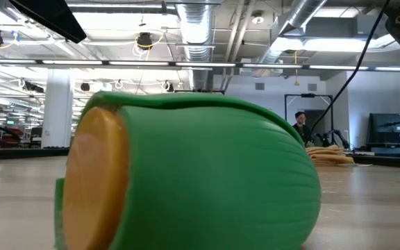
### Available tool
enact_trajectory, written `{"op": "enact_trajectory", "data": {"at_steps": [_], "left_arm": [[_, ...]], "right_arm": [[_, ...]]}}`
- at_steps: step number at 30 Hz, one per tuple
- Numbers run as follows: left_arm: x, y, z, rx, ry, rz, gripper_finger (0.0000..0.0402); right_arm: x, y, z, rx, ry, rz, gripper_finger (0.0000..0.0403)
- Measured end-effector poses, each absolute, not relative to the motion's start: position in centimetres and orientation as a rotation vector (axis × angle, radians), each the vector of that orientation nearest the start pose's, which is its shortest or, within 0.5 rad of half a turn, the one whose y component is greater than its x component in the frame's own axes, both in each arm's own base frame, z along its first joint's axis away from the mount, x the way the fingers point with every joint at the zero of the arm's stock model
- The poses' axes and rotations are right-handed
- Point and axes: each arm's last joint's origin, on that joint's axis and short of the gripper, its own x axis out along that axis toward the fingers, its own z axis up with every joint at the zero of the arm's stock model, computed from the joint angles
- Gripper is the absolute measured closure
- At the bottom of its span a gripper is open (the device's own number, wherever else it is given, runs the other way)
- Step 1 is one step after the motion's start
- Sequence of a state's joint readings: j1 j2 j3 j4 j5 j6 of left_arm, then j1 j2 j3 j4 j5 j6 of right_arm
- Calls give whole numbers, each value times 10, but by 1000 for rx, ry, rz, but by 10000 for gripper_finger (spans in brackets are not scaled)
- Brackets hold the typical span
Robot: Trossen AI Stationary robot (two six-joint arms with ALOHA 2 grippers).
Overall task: Pick and placing Produce into tupperware
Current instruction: Put the brown kiwi into the transparent bin
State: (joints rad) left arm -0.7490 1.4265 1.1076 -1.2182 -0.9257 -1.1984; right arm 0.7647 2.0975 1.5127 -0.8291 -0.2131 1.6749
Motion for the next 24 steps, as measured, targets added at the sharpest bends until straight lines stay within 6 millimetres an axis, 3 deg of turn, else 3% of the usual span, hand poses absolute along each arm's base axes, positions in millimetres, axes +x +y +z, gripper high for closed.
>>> {"op": "enact_trajectory", "data": {"at_steps": [19, 24], "left_arm": [[189, -144, 260, 47, 723, 656, 100], [189, -144, 260, 46, 723, 656, 100]], "right_arm": [[287, 285, 152, 888, 1625, -516, 103], [287, 285, 152, 888, 1625, -515, 124]]}}
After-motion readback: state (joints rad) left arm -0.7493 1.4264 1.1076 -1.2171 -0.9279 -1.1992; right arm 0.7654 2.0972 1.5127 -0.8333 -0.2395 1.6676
